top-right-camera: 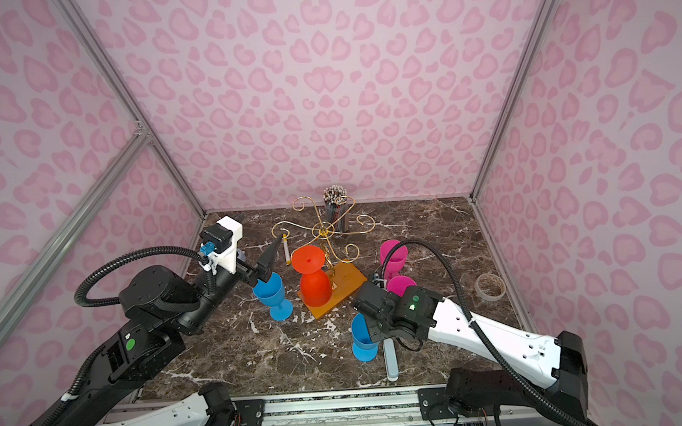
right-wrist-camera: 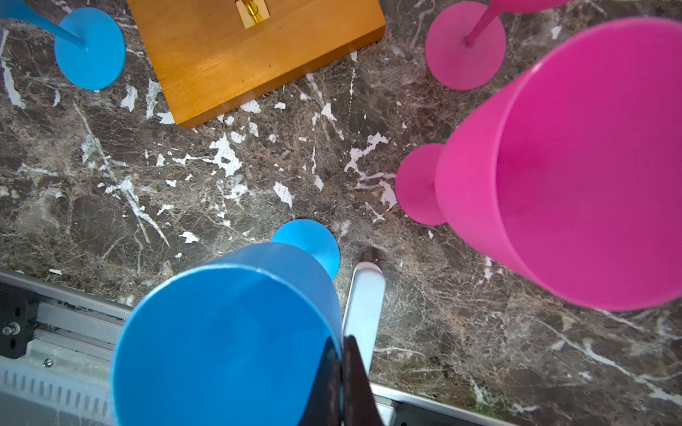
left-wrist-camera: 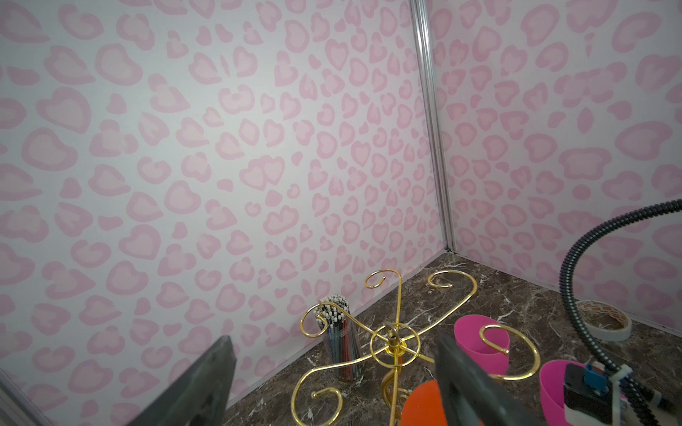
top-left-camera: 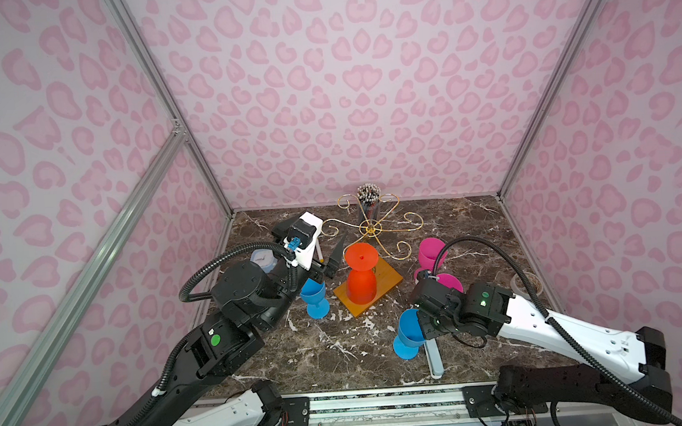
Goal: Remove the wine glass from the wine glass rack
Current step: 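Open the right gripper to release the upturned blue glass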
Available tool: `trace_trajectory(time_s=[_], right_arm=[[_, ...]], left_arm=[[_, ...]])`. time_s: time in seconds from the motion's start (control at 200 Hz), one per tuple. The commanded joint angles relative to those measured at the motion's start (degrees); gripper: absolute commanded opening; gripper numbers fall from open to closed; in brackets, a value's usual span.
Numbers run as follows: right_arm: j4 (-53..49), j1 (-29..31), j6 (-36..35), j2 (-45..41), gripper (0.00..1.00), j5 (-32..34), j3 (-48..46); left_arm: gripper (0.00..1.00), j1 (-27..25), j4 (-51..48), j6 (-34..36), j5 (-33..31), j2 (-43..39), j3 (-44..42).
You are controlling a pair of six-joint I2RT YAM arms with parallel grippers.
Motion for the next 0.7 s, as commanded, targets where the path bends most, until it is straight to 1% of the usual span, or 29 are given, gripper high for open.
trace_trajectory(time_s=[0.0,0.08,0.125,0.25,0.53,0.695], right_arm=[[0.08,0.0,-0.24,0.33,0.0,0.19,-0.05],[0.1,0.0,-0.24,0.37,0.0,0.1,-0.04],[-0.01,0.0,-0.3,0.43,0.05,0.19,-0.03],[-0.1,0.0,-0.42,0.51,0.11,0.19,0.25],[-0.23,0.04,-0.12,-0.61,0.15,0.27,1.17],[0.34,0.0,-0.97,-2.06,0.18,0.04,2.94]], left_arm=[[0.86,0.02,1.53,-0.16,-0.65,-0.19,-0.19],[0.86,0.04,1.44,-0.15,-0.69,-0.12,-0.19],[0.86,0.03,1.49,0.02,-0.74,-0.25,-0.19],[0.86,0.04,1.39,-0.04,-0.99,-0.14,-0.33],[0.86,0.04,1.31,-0.16,-1.39,-0.8,-0.78],[0.87,0.03,1.36,-0.06,-2.12,-0.74,-1.56]])
